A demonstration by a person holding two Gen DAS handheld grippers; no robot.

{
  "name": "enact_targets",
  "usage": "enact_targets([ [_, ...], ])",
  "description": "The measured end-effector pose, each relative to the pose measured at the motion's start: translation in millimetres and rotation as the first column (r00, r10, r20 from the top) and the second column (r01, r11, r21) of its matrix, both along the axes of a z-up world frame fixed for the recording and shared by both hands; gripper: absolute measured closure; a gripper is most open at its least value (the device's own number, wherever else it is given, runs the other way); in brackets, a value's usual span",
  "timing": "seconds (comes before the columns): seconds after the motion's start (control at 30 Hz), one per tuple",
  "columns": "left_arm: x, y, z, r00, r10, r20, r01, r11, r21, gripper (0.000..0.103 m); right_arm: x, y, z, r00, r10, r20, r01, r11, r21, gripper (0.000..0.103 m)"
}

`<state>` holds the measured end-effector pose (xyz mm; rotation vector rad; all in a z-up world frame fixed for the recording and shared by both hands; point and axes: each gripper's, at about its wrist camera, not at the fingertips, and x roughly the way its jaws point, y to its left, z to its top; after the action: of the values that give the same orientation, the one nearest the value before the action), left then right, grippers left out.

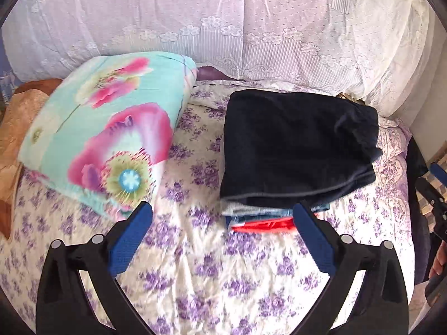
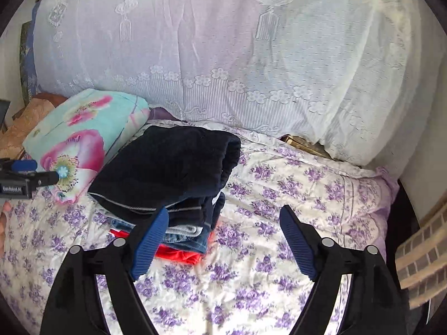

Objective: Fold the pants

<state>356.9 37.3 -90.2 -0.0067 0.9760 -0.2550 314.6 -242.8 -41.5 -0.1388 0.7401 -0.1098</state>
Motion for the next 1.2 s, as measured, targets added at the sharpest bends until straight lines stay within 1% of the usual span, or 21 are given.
enact_targets([
  [0.03,-20,-1,6,1.000,0.012,0.015,-0.012,1.000,0.018,0.005,-17,4,4,1.000,-0.018,-0.004,0.018,1.000,0.025,0.016],
  [0.13,-78,-4,22,0.998,0.031,0.054,-0.033,0.999,0.032,0.005,-63,-3,6,0.996,-0.084,-0.022,0.086,0.990,0.108,0.016],
  [0.17,-96,-5,29,0.998,0.026,0.064,-0.029,0.999,0.031,0.005,-80,-1,2,0.994,-0.106,-0.029,0.109,0.986,0.126,0.016],
  [0.2,-118,-8,37,0.996,0.014,0.083,-0.017,0.999,0.040,0.005,-88,3,-1,0.992,-0.122,-0.039,0.126,0.981,0.151,0.016],
  [0.27,-149,-17,49,0.994,-0.003,0.108,-0.006,0.997,0.083,0.005,-114,2,-4,0.989,-0.133,-0.058,0.143,0.967,0.210,0.016],
  [0.3,-162,-22,57,0.993,-0.019,0.119,0.006,0.995,0.102,0.005,-128,5,-4,0.988,-0.139,-0.067,0.151,0.963,0.225,0.016],
  [0.4,-196,-33,72,0.986,-0.032,0.162,0.011,0.992,0.126,0.005,-163,10,-2,0.985,-0.149,-0.083,0.164,0.964,0.209,0.016],
  [0.5,-224,-33,83,0.984,-0.017,0.175,0.000,0.995,0.098,0.005,-191,20,5,0.985,-0.154,-0.077,0.164,0.975,0.150,0.016],
  [0.57,-237,-32,89,0.983,-0.005,0.184,-0.011,0.996,0.088,0.005,-205,23,11,0.986,-0.156,-0.066,0.164,0.977,0.137,0.016],
  [0.63,-247,-32,94,0.981,0.003,0.193,-0.020,0.996,0.084,0.005,-216,25,17,0.987,-0.151,-0.049,0.156,0.977,0.146,0.016],
  [0.77,-259,-30,103,0.978,0.026,0.207,-0.039,0.997,0.061,0.005,-233,31,28,0.991,-0.135,-0.017,0.136,0.980,0.146,0.016],
  [0.9,-270,-32,112,0.971,0.033,0.239,-0.049,0.997,0.061,0.005,-241,35,33,0.993,-0.115,-0.003,0.114,0.983,0.144,0.015],
  [1.2,-276,-40,118,0.964,0.030,0.264,-0.055,0.995,0.089,0.005,-245,37,38,0.995,-0.097,0.012,0.094,0.984,0.152,0.015],
])
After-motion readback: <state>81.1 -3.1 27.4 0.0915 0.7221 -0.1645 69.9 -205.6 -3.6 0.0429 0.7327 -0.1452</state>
